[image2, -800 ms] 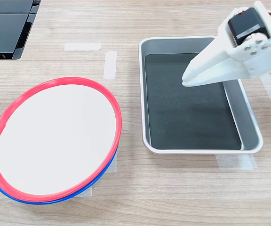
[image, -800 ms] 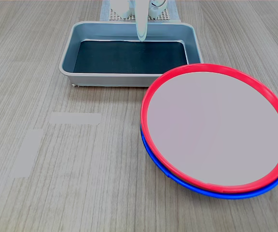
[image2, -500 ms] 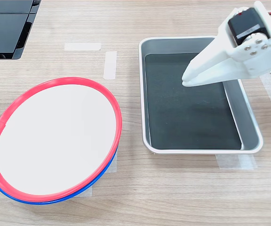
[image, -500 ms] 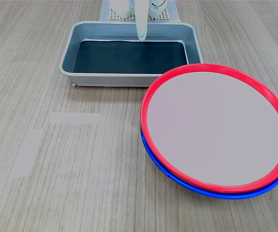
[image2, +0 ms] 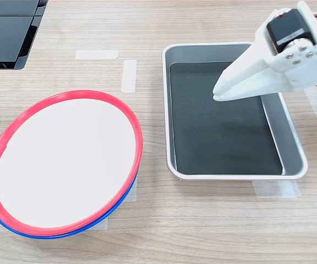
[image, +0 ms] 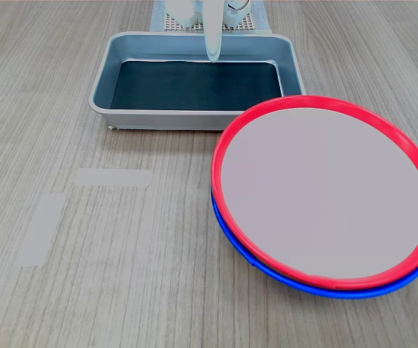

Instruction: Lift the stacked dish and set it down on the table.

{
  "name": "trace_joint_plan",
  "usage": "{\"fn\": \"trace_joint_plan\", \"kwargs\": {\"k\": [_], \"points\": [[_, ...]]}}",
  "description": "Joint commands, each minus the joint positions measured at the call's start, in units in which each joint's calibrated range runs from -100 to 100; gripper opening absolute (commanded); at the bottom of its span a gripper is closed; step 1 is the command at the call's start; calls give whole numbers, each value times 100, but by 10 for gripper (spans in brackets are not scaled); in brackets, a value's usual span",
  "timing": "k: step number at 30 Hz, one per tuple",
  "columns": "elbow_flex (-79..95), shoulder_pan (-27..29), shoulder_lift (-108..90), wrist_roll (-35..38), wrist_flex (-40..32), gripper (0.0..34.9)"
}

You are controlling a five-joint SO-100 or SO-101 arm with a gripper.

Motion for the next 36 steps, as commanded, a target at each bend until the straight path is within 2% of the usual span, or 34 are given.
{"fn": "trace_joint_plan", "kwargs": {"k": [1, 20, 22, 23, 29, 36], "points": [[0, 26, -26, -29, 19, 3], [0, -31, -26, -107, 28, 3], [-182, -78, 162, 59, -55, 3], [-364, -78, 341, 122, -96, 3], [-1994, -304, 2456, 259, -517, 70], [-4379, -812, 5433, 410, -525, 77]]}}
